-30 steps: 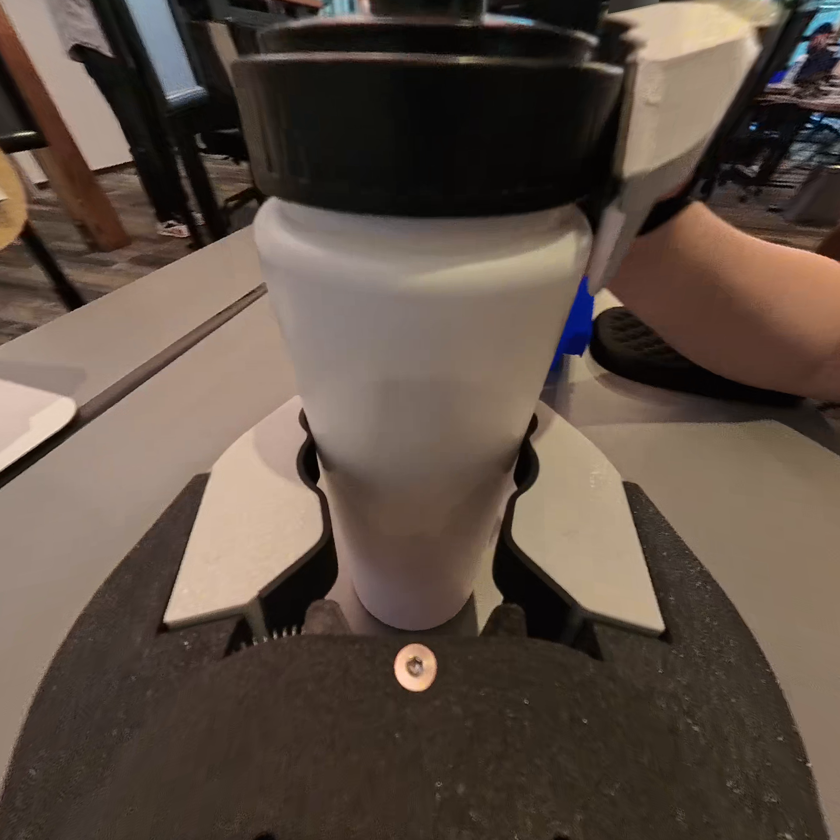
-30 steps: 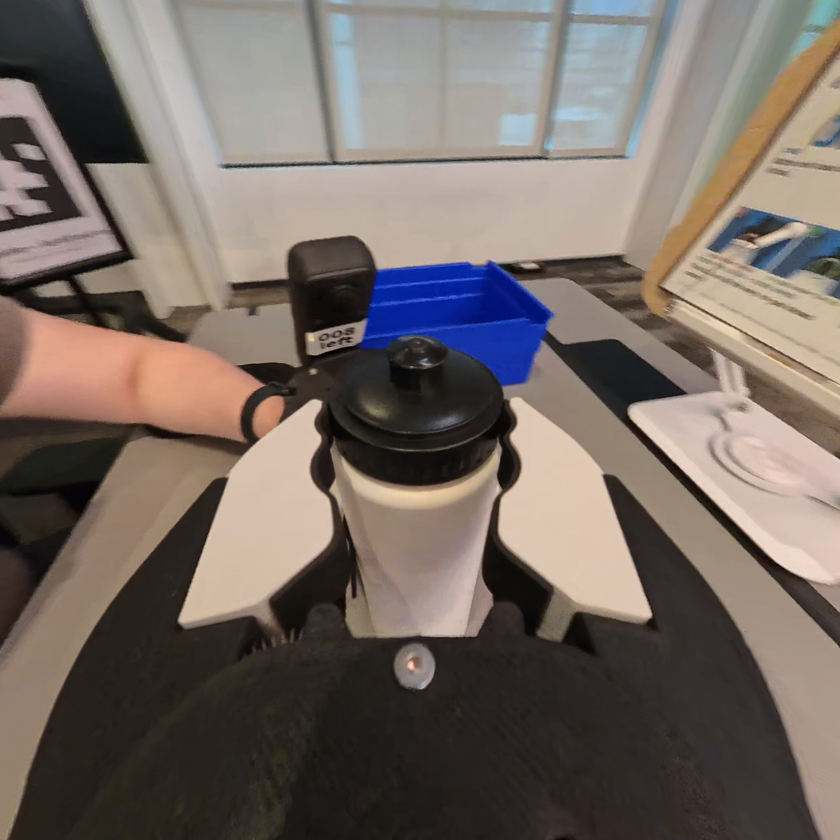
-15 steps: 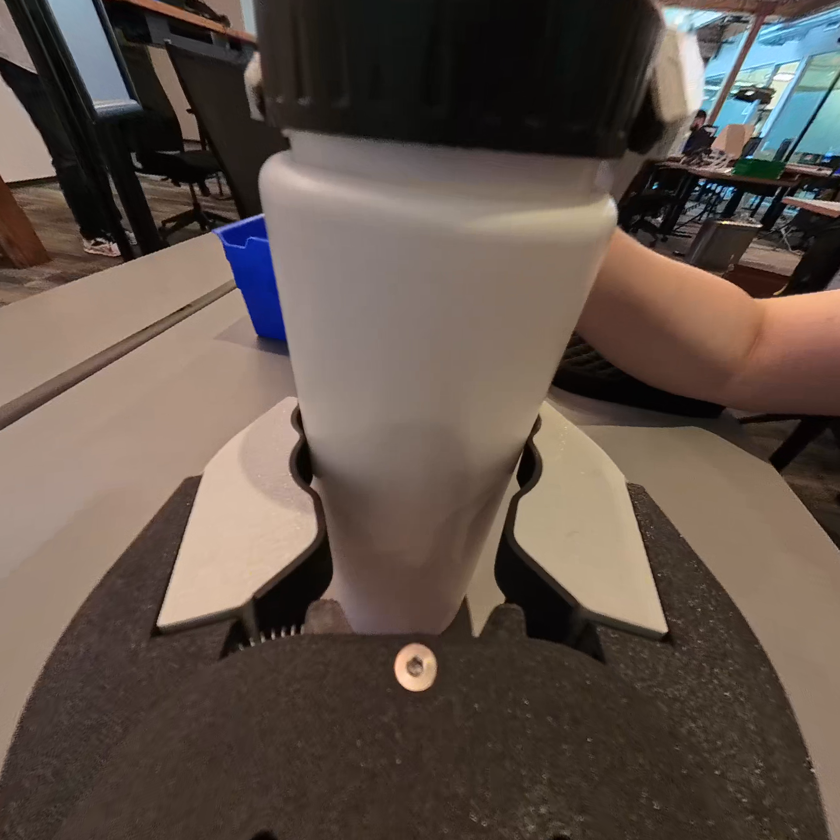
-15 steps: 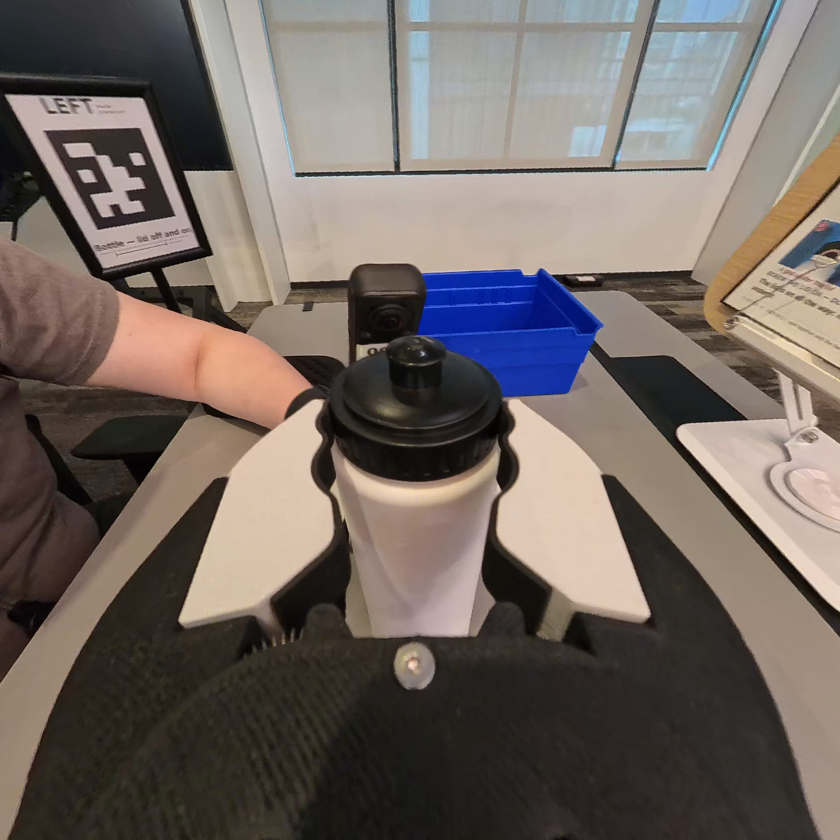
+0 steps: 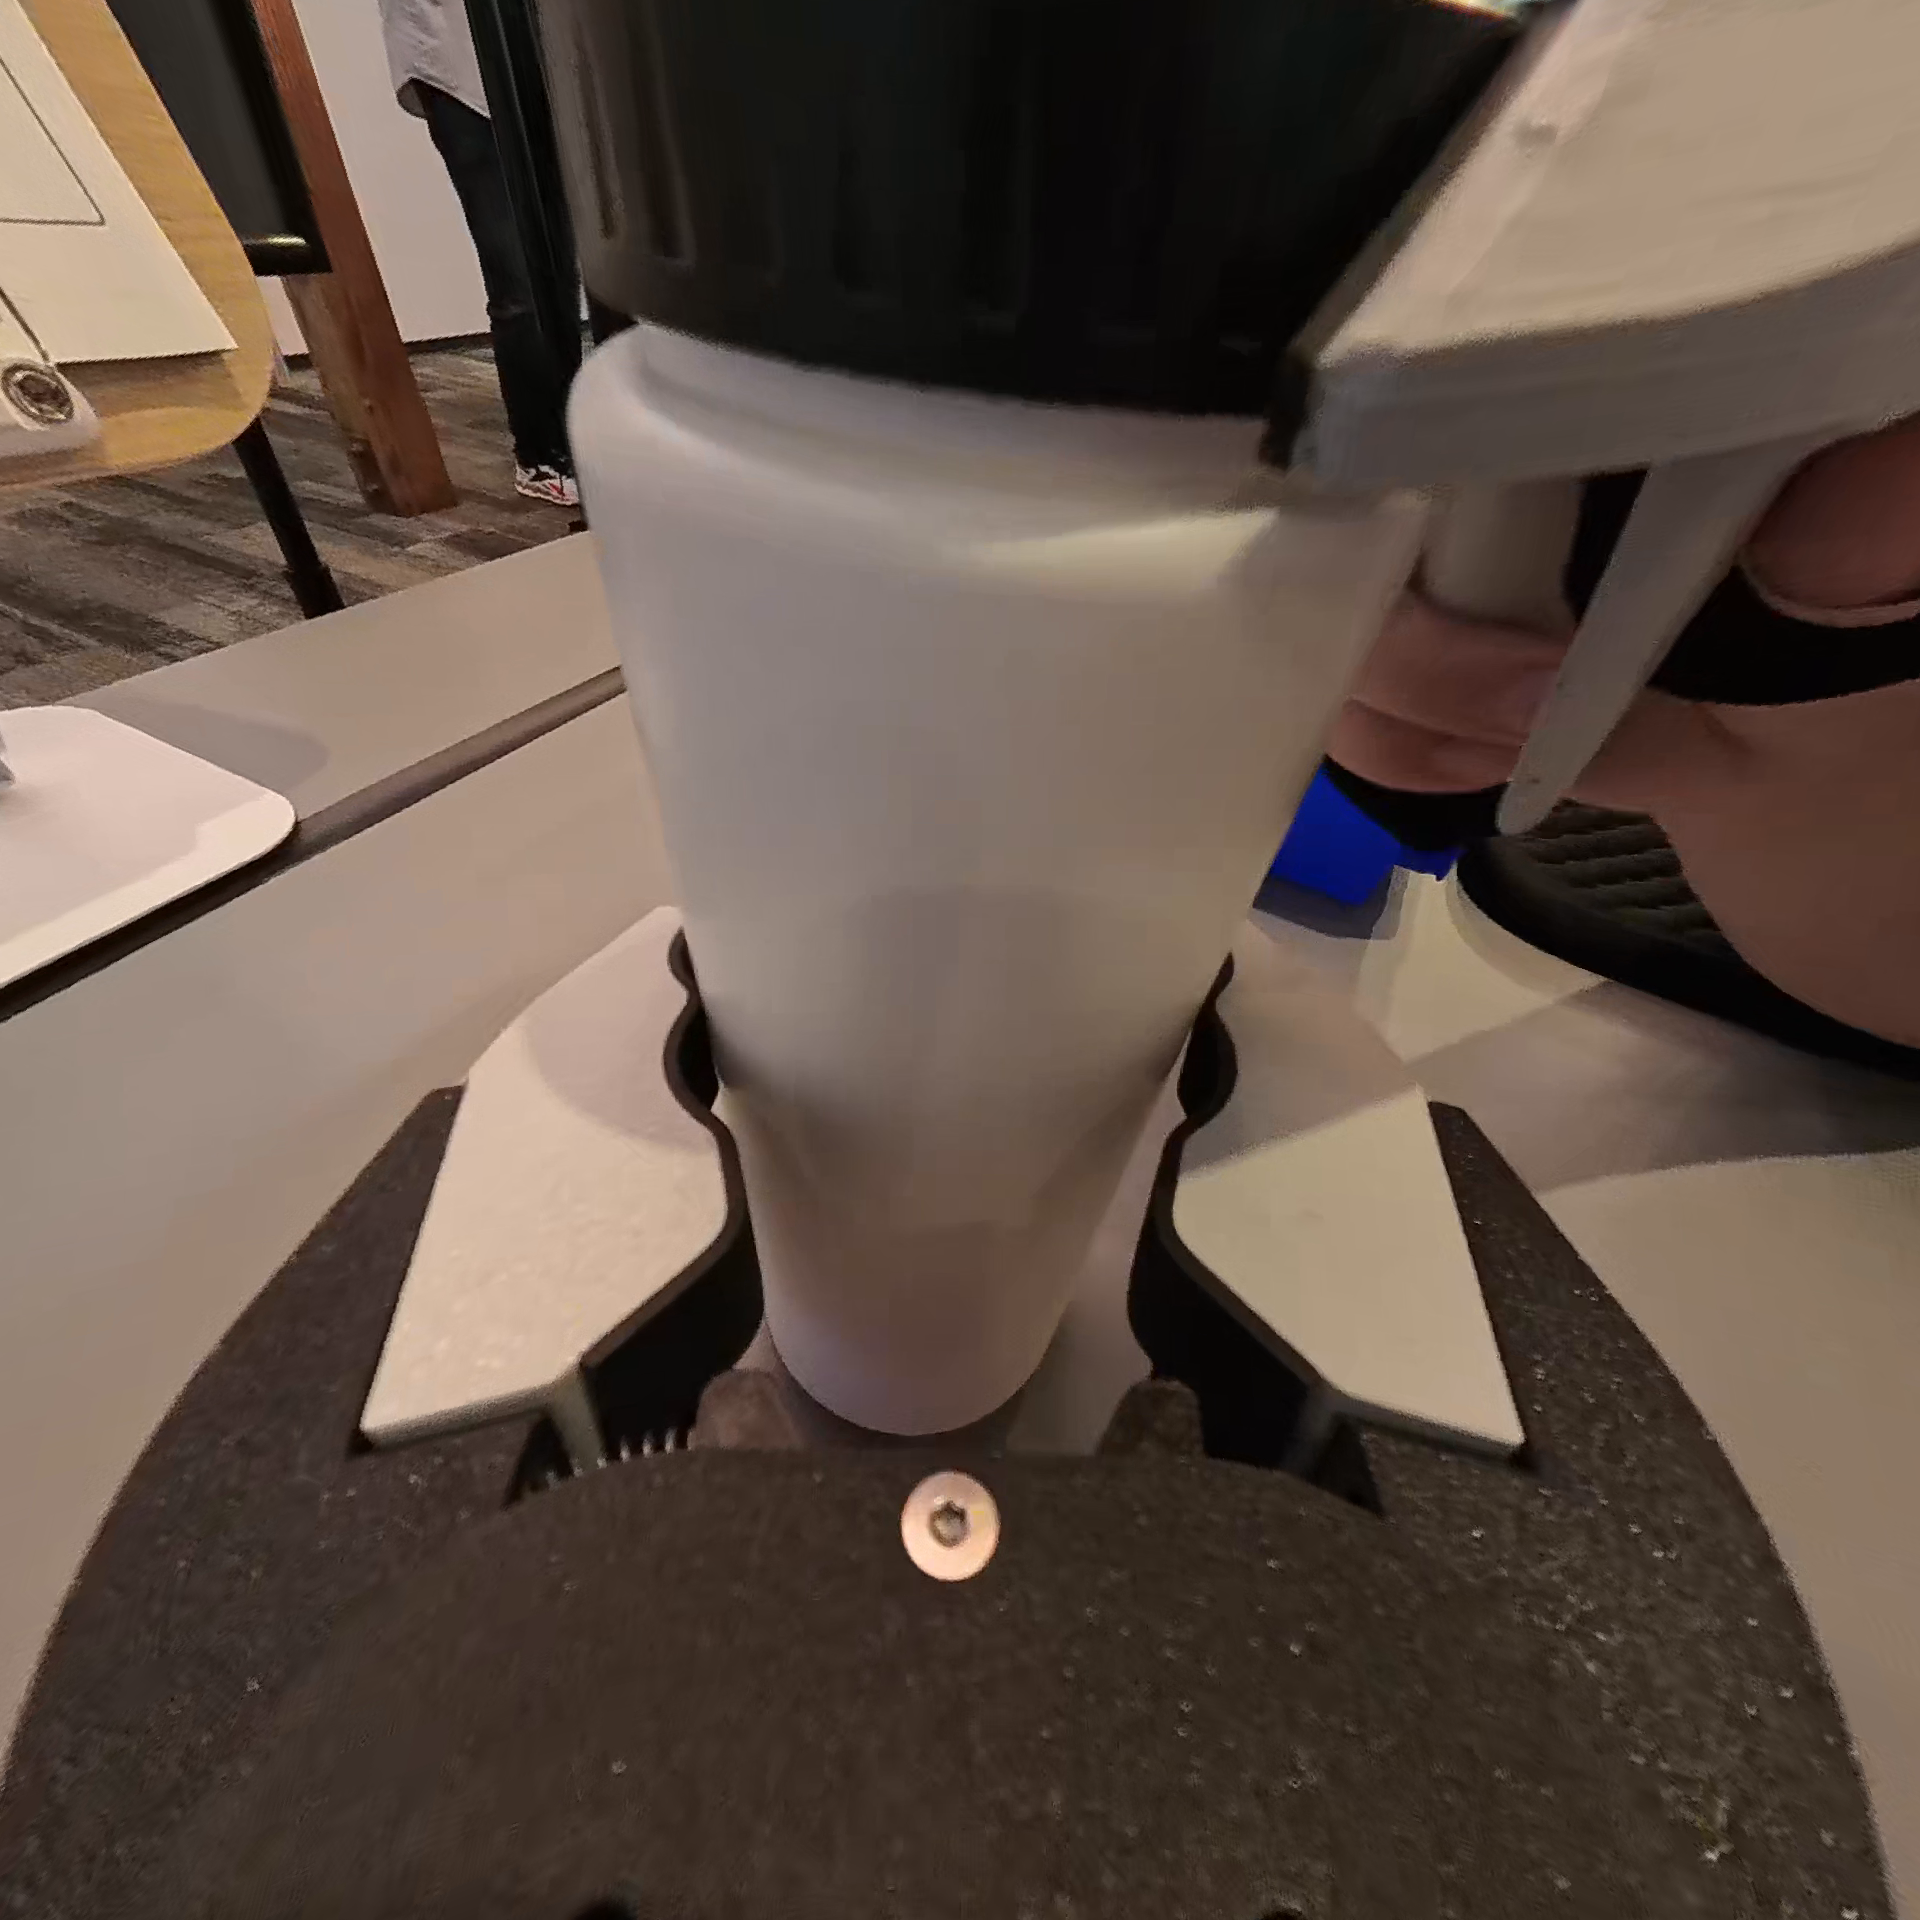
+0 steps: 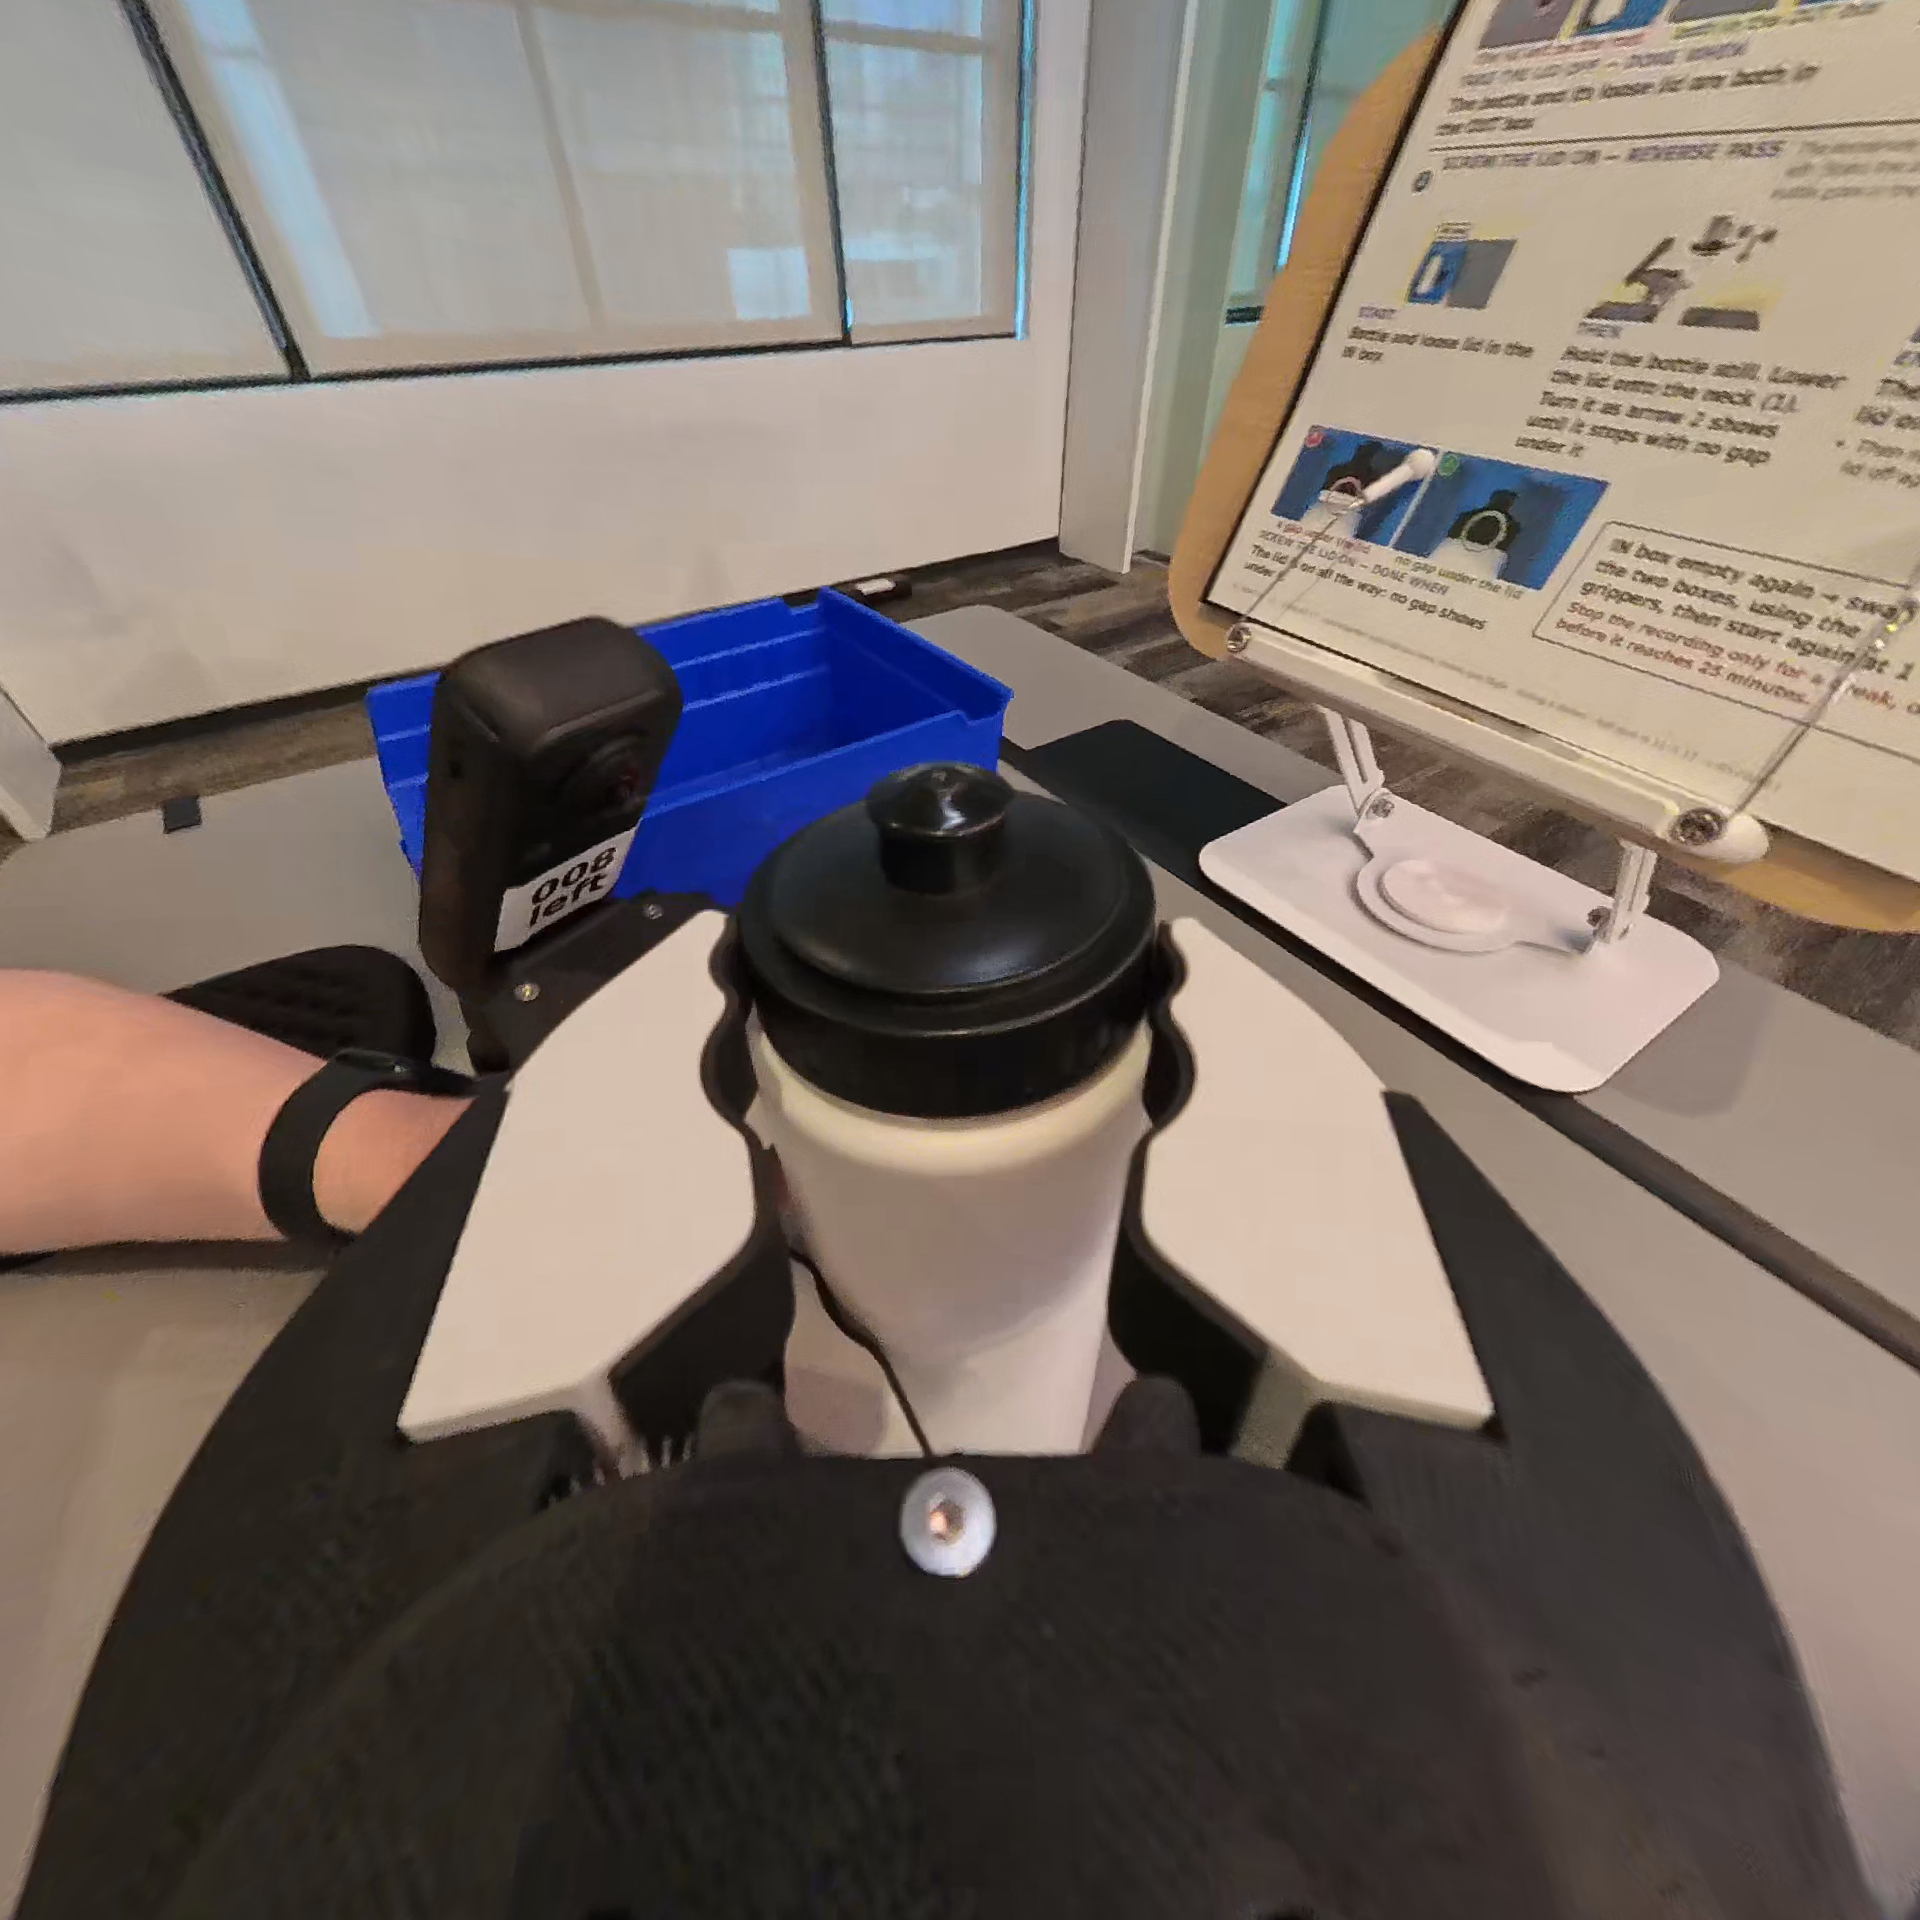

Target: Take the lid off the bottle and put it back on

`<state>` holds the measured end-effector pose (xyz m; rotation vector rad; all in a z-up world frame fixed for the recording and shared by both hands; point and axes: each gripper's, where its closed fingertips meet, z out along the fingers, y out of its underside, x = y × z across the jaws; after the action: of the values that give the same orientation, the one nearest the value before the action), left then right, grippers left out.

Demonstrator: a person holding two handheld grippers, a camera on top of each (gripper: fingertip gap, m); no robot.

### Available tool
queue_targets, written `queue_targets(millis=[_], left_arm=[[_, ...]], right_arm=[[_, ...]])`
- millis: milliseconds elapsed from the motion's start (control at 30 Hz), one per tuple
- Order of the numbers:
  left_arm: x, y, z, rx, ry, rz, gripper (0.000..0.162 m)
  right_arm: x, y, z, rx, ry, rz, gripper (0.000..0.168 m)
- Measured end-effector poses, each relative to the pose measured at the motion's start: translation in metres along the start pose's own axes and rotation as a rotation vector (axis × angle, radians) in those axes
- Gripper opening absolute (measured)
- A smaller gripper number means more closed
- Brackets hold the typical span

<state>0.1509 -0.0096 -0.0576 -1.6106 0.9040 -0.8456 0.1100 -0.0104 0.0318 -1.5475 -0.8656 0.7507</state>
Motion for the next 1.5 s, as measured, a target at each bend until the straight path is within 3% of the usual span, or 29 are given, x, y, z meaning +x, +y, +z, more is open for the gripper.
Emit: queue_targets(millis=[133,300,433,500,667,833,933,1000,1133,1333,1500], left_arm=[[0.005,0.000,0.001,-0.009,0.038,0.032,0.089],[0.030,0.002,0.001,-0.019,0.201,0.085,0.089],[0.048,0.004,-0.001,-0.030,0.325,0.094,0.089],[0.047,0.004,-0.001,-0.036,0.318,0.090,0.089],[0.015,0.002,0.000,-0.025,0.134,0.027,0.089],[-0.006,0.001,-0.002,-0.019,-0.020,0.001,0.089],[-0.006,0.000,-0.002,-0.020,-0.059,0.004,0.089],[-0.004,0.001,-0.001,-0.031,-0.055,0.006,0.089],[0.003,0.001,-0.001,-0.035,0.018,0.038,0.089],[0.035,0.003,-0.003,-0.017,0.294,0.074,0.089],[0.028,0.004,-0.003,-0.041,0.252,0.067,0.089]], right_arm=[[-0.006,0.002,-0.006,-0.050,-0.160,-0.030,0.075],[-0.020,0.005,-0.029,-0.046,-0.464,-0.030,0.075],[-0.028,0.006,-0.041,-0.015,-0.599,-0.008,0.075],[-0.026,0.004,-0.039,0.003,-0.574,0.001,0.075],[-0.005,-0.033,-0.030,0.201,-0.300,0.034,0.088],[0.008,-0.025,-0.014,0.159,0.013,-0.002,0.089],[0.006,-0.010,-0.004,0.094,0.066,0.025,0.086],[0.001,-0.009,-0.003,0.084,0.035,0.005,0.074],[-0.009,-0.008,-0.008,0.049,-0.161,-0.057,0.074],[-0.020,-0.010,-0.037,0.077,-0.557,0.103,0.067],[-0.011,-0.012,-0.033,0.097,-0.477,0.063,0.068]])
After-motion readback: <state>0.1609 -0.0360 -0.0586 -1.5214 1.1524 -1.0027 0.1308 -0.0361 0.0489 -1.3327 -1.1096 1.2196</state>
